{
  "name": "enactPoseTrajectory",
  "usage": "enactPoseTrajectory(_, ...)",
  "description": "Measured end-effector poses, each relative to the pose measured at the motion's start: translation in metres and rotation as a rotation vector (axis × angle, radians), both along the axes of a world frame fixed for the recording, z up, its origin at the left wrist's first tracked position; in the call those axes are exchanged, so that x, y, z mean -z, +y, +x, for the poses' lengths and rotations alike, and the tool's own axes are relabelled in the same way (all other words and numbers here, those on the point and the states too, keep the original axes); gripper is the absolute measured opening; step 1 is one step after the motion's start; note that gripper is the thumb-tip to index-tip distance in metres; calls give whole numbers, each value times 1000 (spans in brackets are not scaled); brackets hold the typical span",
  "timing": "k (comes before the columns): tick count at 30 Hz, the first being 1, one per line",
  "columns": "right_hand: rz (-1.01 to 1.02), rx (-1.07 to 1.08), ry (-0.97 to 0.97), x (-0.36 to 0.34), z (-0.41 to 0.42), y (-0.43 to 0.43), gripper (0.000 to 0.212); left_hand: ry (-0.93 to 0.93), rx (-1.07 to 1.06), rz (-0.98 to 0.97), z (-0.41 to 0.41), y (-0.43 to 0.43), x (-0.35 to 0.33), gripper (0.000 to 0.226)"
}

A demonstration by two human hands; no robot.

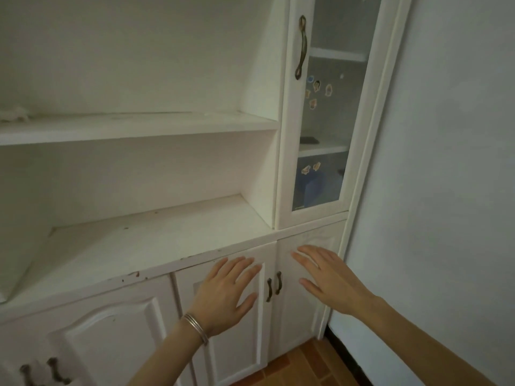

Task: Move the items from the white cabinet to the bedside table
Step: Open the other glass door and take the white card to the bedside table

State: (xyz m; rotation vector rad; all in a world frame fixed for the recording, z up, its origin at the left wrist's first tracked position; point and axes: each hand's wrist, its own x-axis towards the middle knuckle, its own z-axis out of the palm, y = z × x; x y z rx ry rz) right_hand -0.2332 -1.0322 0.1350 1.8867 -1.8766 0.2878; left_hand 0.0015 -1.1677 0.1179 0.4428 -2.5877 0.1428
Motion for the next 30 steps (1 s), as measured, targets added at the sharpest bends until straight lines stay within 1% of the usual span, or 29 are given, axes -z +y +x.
enactPoseTrajectory(5,22,35,-2,-18,-49,-56,51,29,4,-21,-52,-57,-11,49)
enactPoseTrajectory(9,-26,52,-35,-51,-86,-109,52,73,55,-105,-99,-111,-49,48)
enactPoseTrajectory(13,-104,46,24,-107,-116,-160,51,123,85,-194,-144,-164,-108,51)
enactPoseTrajectory(15,-171,49,87,-136,-133,-181,52,154,102,-240,-165,-187,-141,54)
enactPoseTrajectory(19,-257,52,205,-195,-161,-212,50,207,121,-340,-200,-228,-195,49)
enactPoseTrajectory(21,-292,59,228,-218,-172,-223,50,243,115,-364,-213,-240,-217,50)
enactPoseTrajectory(23,-308,51,252,-238,-182,-234,51,270,117,-394,-226,-247,-236,50)
enactPoseTrajectory(27,-392,57,364,-270,-196,-253,49,304,113,-438,-246,-257,-263,50)
enactPoseTrajectory(30,-478,27,378,-293,-205,-264,48,307,93,-469,-252,-265,-270,50)
